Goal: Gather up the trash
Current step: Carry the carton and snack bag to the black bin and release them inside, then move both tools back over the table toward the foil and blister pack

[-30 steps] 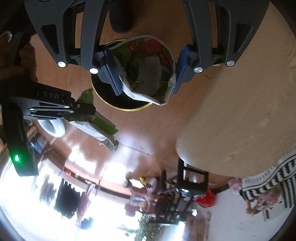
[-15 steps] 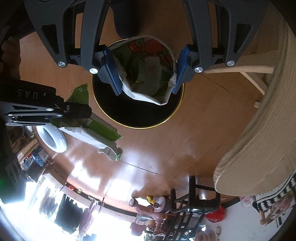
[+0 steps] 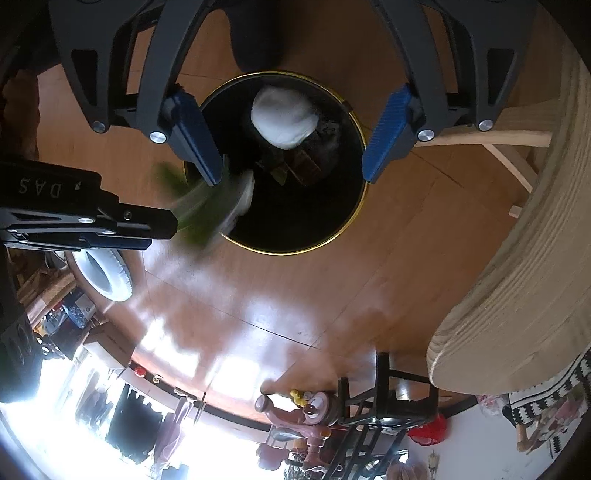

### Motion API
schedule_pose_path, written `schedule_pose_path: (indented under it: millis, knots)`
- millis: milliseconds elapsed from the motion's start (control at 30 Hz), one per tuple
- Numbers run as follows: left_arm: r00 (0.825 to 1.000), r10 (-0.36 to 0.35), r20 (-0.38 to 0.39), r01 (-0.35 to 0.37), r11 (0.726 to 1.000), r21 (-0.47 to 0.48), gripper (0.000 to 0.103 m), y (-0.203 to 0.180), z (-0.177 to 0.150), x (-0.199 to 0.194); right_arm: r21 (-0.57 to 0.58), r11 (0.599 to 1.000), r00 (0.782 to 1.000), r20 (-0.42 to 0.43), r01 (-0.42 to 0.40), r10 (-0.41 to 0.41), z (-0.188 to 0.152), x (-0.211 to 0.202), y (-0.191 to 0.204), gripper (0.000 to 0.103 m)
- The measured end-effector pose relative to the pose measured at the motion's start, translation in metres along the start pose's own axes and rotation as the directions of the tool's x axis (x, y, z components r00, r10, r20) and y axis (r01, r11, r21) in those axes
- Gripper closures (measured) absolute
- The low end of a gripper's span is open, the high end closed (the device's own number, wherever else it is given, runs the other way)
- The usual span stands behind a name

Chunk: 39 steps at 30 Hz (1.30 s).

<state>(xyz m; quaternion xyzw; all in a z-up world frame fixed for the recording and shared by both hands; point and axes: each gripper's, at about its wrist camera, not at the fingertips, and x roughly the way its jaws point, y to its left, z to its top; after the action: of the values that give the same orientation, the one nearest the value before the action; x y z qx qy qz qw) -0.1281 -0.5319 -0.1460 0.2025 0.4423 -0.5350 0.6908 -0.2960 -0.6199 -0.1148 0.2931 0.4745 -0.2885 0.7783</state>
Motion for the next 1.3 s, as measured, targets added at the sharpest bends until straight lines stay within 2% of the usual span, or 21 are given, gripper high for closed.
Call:
schedule_pose_path:
  millis: [100,167,233,433,567,700,733,833,933,967,1033,1133,1167,1233,1267,1300]
  knots:
    - [1.0,0.005,0.007,-0.005,1.0,-0.008,0.026,0.003,0.001,-0.005,-0.005,1.0,1.0,0.005,-0.001,0.001,0.0,-0.003,0.004,0.063]
    - [1.0,0.007,0.015,-0.006,1.0,-0.014,0.025,0.004,0.0,-0.012,-0.009,1.0,1.0,0.017,0.001,-0.001,0.002,-0.005,0.007,0.053]
    - [1.0,0.004,0.027,-0.004,1.0,-0.018,0.023,0.006,0.001,-0.022,-0.018,1.0,0.999,0.041,0.003,-0.002,0.005,-0.011,0.014,0.052]
    - [0.994,0.009,0.109,-0.006,1.0,-0.022,0.015,0.025,-0.01,-0.086,-0.066,0.997,0.992,0.119,-0.038,0.046,0.016,-0.032,0.057,0.04]
    - [0.981,0.066,0.184,-0.059,0.997,-0.039,0.014,0.056,-0.025,-0.143,-0.113,0.99,0.984,0.148,-0.086,0.102,0.025,-0.04,0.098,0.04]
    - [0.962,0.159,0.222,-0.127,0.98,-0.153,0.013,0.115,-0.047,-0.193,-0.191,0.972,0.974,0.147,-0.14,0.169,0.034,-0.039,0.161,0.039]
    - [0.957,0.181,0.227,-0.142,0.974,-0.178,0.013,0.127,-0.051,-0.201,-0.232,0.961,0.97,0.154,-0.15,0.188,0.036,-0.04,0.187,0.039]
    - [0.931,0.279,0.235,-0.207,0.935,-0.288,0.013,0.178,-0.071,-0.234,-0.312,0.93,0.959,0.142,-0.194,0.247,0.037,-0.038,0.245,0.039]
    - [0.902,0.374,0.214,-0.262,0.87,-0.418,0.013,0.234,-0.097,-0.264,-0.381,0.893,0.946,0.117,-0.238,0.302,0.032,-0.034,0.303,0.039]
    - [0.888,0.415,0.198,-0.284,0.833,-0.474,0.013,0.258,-0.11,-0.278,-0.403,0.88,0.943,0.105,-0.249,0.315,0.028,-0.033,0.322,0.039]
    - [0.867,0.466,0.178,-0.315,0.787,-0.531,0.013,0.284,-0.128,-0.293,-0.452,0.85,0.938,0.074,-0.271,0.339,0.021,-0.026,0.363,0.039]
    - [0.801,0.59,0.105,-0.414,0.671,-0.615,0.013,0.33,-0.164,-0.316,-0.503,0.812,0.932,0.032,-0.297,0.361,0.008,-0.017,0.412,0.039]
    - [0.788,0.61,0.085,-0.432,0.646,-0.629,0.013,0.341,-0.173,-0.321,-0.52,0.798,0.93,0.017,-0.305,0.367,0.003,-0.013,0.427,0.039]
    - [0.769,0.638,0.046,-0.461,0.602,-0.652,0.013,0.36,-0.189,-0.325,-0.553,0.774,0.93,-0.003,-0.309,0.369,-0.009,-0.007,0.451,0.039]
    - [0.764,0.645,0.022,-0.471,0.581,-0.664,0.013,0.369,-0.199,-0.326,-0.575,0.759,0.931,-0.014,-0.306,0.365,-0.015,-0.003,0.464,0.039]
    - [0.766,0.643,0.011,-0.47,0.571,-0.673,0.013,0.374,-0.204,-0.327,-0.584,0.751,0.931,-0.02,-0.307,0.364,-0.018,-0.001,0.47,0.039]
